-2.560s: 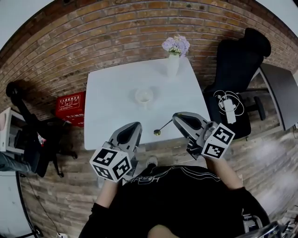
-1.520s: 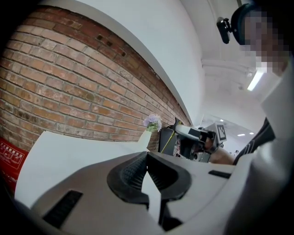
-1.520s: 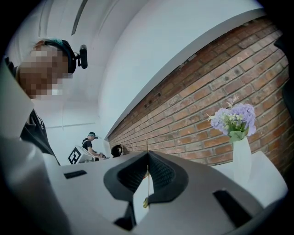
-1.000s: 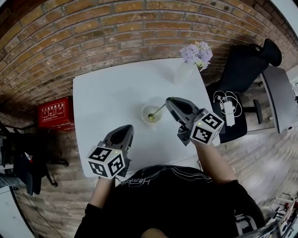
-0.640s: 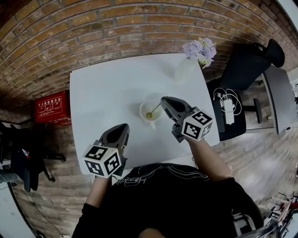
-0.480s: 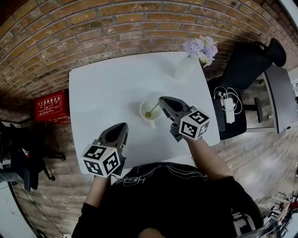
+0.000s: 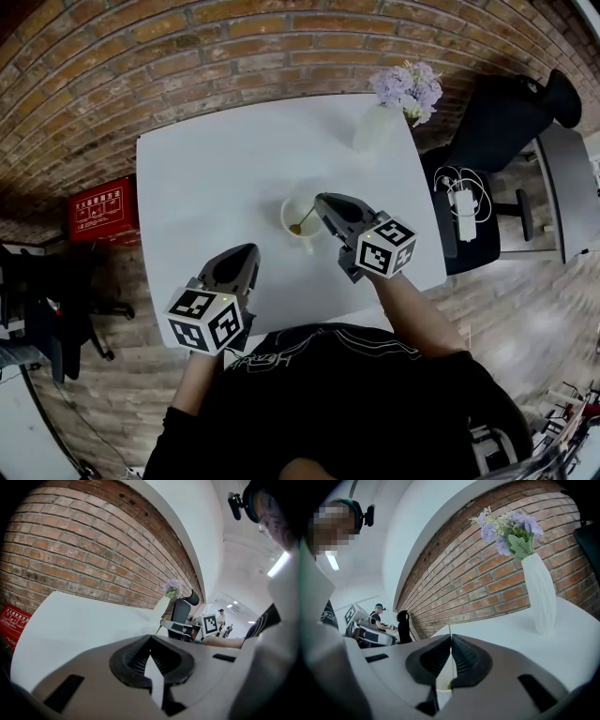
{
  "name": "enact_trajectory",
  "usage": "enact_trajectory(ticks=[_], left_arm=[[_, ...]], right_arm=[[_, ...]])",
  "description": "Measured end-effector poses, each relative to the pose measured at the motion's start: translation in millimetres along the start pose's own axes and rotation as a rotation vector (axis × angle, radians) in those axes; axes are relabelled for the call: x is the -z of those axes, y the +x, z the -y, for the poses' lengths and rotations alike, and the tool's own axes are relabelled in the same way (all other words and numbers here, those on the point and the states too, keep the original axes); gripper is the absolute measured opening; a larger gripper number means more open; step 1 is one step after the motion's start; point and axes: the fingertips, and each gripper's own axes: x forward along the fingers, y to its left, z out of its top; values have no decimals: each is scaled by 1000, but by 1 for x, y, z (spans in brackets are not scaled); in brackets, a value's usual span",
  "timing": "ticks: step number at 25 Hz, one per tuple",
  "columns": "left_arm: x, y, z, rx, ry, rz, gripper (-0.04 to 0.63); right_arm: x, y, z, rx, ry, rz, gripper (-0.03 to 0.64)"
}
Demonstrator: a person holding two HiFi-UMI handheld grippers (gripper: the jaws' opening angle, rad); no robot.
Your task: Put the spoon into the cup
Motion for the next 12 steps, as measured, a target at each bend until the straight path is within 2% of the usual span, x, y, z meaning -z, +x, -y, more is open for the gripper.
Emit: enact_trajectory(ticks=[12], left_arm=[[2,-5,0,-14,-1,8,5]], right_arm=[[6,3,9,-7,5,-7,0]])
